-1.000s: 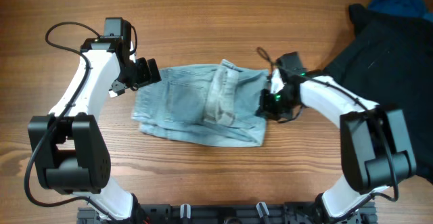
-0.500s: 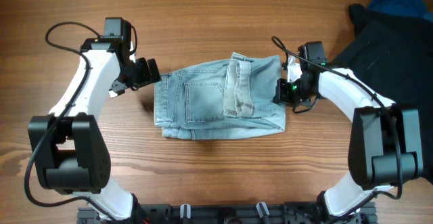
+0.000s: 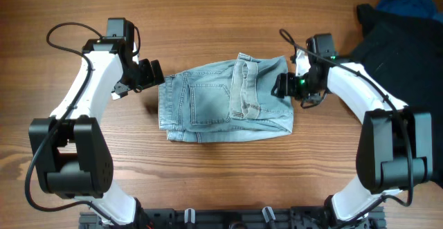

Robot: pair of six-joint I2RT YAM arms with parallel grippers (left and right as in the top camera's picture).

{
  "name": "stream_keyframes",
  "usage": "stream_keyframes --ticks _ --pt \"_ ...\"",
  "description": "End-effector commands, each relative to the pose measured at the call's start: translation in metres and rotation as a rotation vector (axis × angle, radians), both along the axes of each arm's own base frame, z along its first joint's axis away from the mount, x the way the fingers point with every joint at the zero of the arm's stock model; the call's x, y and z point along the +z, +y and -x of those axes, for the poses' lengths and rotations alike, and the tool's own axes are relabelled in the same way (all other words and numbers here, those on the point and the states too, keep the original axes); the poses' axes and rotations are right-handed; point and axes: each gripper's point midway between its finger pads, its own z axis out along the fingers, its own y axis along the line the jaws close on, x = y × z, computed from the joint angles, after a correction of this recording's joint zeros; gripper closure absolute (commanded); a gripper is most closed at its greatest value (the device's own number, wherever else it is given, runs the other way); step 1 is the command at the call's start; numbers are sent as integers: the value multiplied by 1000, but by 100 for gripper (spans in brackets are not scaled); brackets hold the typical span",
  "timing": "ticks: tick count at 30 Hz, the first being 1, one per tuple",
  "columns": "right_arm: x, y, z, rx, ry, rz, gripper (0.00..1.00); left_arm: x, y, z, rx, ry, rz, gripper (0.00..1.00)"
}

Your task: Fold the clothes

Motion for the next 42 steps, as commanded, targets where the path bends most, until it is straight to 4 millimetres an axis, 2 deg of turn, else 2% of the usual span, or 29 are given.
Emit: stream_keyframes --ticks 1,5,8,12,15,17,21,24,26,28,32,34,37,42 --pt "29 1 -22 -14 -66 -13 14 15 -4 -7 -1 -44 28 0" --pt "42 -4 -25 -21 -71 21 2 33 -22 -9 -21 -91 132 0" --pt "50 -4 -26 -45 -58 19 0 63 -34 -10 -41 -170 205 0" --pt "59 -4 -30 -121 -51 3 0 80 -36 -5 -40 -198 254 0" --pt "72 -4 -33 -130 -86 -1 0 76 -27 7 -5 -142 257 0" --pt "87 -12 -35 -180 -124 29 0 72 -15 16 34 -102 257 0" --pt "119 -16 -37 -195 -223 34 0 71 3 19 59 -100 281 0" --pt "146 -19 -36 -205 -301 18 0 72 0 23 17 -109 370 0" --pt "171 -26 -35 -252 -367 11 0 63 1 31 -5 -94 414 0" --pt "186 -32 -34 -283 -412 13 0 53 1 39 -2 -73 444 0" --pt "222 -52 -30 -340 -529 32 0 37 -14 48 -4 -60 586 0" --pt "232 -62 -26 -365 -557 34 0 35 -23 48 -9 -71 644 0" --pt "239 -72 -23 -394 -575 37 0 30 -25 50 -20 -73 647 0" --pt "242 -78 -21 -407 -580 36 0 2 -20 62 -22 -55 596 0"
